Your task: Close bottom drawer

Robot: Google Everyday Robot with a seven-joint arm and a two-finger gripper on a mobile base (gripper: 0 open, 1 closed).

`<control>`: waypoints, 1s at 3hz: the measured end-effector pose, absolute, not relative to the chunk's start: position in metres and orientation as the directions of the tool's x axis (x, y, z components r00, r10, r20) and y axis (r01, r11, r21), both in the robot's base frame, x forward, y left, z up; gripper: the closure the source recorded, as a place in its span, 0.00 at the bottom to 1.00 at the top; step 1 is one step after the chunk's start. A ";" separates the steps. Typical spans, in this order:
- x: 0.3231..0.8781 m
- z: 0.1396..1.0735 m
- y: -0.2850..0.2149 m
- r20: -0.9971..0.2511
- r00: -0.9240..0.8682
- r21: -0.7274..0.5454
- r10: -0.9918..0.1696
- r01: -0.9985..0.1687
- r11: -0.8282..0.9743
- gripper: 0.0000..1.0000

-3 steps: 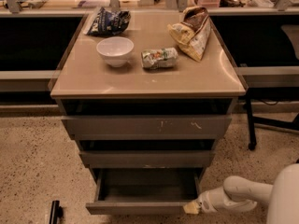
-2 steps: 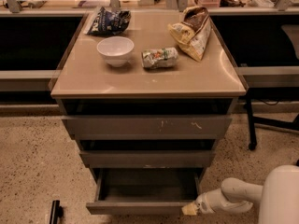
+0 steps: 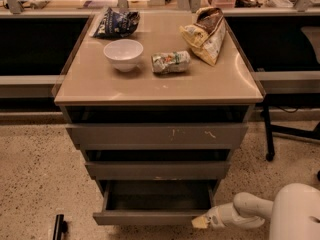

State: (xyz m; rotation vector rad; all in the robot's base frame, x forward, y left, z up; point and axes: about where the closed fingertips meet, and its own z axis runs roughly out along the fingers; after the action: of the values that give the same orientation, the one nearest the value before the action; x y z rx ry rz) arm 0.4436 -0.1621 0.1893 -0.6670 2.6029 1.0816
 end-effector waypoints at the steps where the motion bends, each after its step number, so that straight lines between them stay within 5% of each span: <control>1: 0.460 0.179 -0.161 -0.411 -0.862 0.608 -0.297 -0.502 0.616 1.00; 3: 0.506 0.172 -0.163 -0.469 -0.843 0.584 -0.263 -0.520 0.623 1.00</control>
Offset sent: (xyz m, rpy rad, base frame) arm 0.0699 -0.0069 -0.0219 0.0504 -0.0824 -0.0679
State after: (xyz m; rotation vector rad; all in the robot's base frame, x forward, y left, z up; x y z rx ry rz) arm 0.5061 -0.1634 0.1722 -0.6280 2.5103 1.0596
